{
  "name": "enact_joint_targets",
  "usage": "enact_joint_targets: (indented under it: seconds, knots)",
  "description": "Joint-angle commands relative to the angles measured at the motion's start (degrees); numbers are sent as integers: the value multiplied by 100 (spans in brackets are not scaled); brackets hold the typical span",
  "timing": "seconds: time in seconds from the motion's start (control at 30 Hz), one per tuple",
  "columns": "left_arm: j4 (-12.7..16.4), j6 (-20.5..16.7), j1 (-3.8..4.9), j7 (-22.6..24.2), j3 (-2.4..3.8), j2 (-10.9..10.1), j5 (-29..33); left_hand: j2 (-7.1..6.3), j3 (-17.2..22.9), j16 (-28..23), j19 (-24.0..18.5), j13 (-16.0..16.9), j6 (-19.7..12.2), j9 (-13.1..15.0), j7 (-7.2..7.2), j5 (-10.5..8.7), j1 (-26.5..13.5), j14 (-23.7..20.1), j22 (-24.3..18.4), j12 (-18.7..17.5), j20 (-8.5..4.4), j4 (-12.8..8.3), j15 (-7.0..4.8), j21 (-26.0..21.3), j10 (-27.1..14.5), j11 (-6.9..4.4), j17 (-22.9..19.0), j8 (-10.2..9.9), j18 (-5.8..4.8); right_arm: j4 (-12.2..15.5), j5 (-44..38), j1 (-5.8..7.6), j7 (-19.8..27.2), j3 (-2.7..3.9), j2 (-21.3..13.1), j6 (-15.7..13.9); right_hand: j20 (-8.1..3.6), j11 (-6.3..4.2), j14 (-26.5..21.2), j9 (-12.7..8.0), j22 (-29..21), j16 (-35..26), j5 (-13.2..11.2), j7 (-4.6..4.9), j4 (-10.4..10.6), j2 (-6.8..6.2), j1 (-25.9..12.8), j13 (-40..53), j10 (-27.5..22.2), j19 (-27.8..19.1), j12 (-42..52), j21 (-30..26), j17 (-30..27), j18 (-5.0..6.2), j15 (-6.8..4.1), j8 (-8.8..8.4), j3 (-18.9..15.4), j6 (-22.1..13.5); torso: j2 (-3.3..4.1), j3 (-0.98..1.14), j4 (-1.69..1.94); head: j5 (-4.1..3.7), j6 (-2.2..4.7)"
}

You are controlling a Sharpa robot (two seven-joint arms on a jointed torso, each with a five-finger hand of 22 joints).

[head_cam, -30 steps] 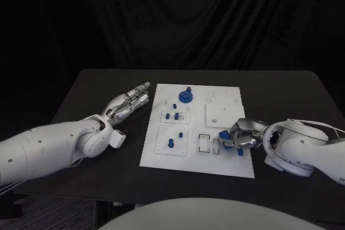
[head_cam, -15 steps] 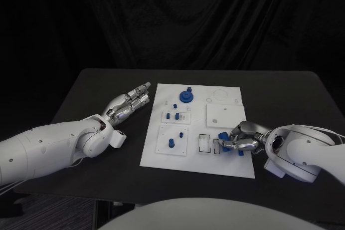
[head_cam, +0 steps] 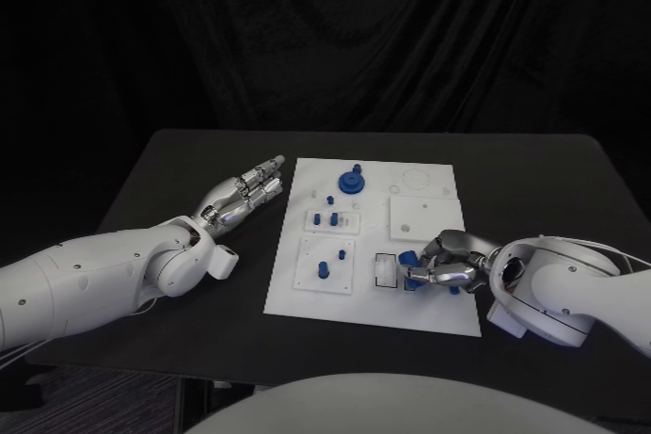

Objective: Assemble the parts on the task board

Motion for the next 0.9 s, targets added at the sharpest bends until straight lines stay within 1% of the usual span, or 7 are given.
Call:
enact_joint_targets:
  seconds: [0.03,0.17,0.47,0.7,0.8,0.87,0.9]
  knots:
    - [-5,69,-10,462,5,10,-10,4,31,-40,-14,-8,-23,7,25,27,72,6,4,-11,42,-12,50,6,-8,30,-7,29,99,-20,-16,1,-20,2,57,-3,25,10,439,1,1230,-1,-47,-84,-1349,48,-26,1507,604,243,15,-23,641,-13,-10,36,1326,-119,1,2,-1,8,-1]
    - [-11,73,-10,459,5,15,-10,4,31,-40,-14,-8,-23,7,25,27,72,6,4,-11,42,-12,50,6,-8,30,-7,29,99,-53,-17,1,-45,3,134,19,29,16,436,1,1227,-7,-133,-79,-1338,64,-75,1507,604,240,15,-29,629,-11,-5,30,1313,-139,2,-4,6,7,-1]
    - [-39,85,-17,461,5,43,-10,4,33,-40,-14,-9,-20,7,25,30,76,6,4,-12,44,-12,54,6,-10,35,-7,29,99,-160,-18,1,-61,4,288,66,42,30,422,-11,1209,-37,-372,-65,-1260,95,-246,1507,604,216,15,-83,567,2,8,8,1253,-171,8,-1,2,18,-1]
    - [-49,86,-26,461,5,51,-10,5,34,-40,-15,-8,-21,7,26,30,76,6,3,-12,45,-12,55,6,-10,35,-7,29,99,-249,-18,2,-79,4,387,208,64,53,414,-61,1179,-60,-1117,-45,-1029,120,-528,1507,604,175,15,-177,522,23,29,-47,1089,-189,5,2,1,31,-1]
    - [-51,90,-30,462,5,57,-10,5,35,-40,-14,-8,-24,7,27,31,78,6,5,-11,46,-12,57,7,-8,37,-7,29,99,-275,-18,2,-105,5,419,291,73,66,413,-90,1176,-65,-1538,-32,-875,135,-666,1507,604,171,15,-190,510,25,40,-73,989,-184,6,1,2,37,-1]
    - [-54,93,-33,463,5,61,-10,5,35,-40,-14,-8,-24,7,27,31,78,6,5,-11,46,-12,57,7,-8,37,-7,29,99,-289,-18,2,-118,5,438,332,76,69,412,-102,1175,-66,-1664,-29,-828,139,-693,1507,604,170,15,-195,506,26,42,-85,958,-186,5,2,-1,39,-1]
    - [-55,93,-35,463,5,62,-10,5,35,-40,-14,-8,-24,7,27,31,78,6,5,-11,46,-12,57,7,-8,37,-7,29,99,-296,-18,2,-124,5,448,353,82,76,410,-121,1174,-70,-1875,-21,-754,144,-745,1507,604,169,15,-201,496,27,48,-102,906,-190,5,3,-2,42,-1]
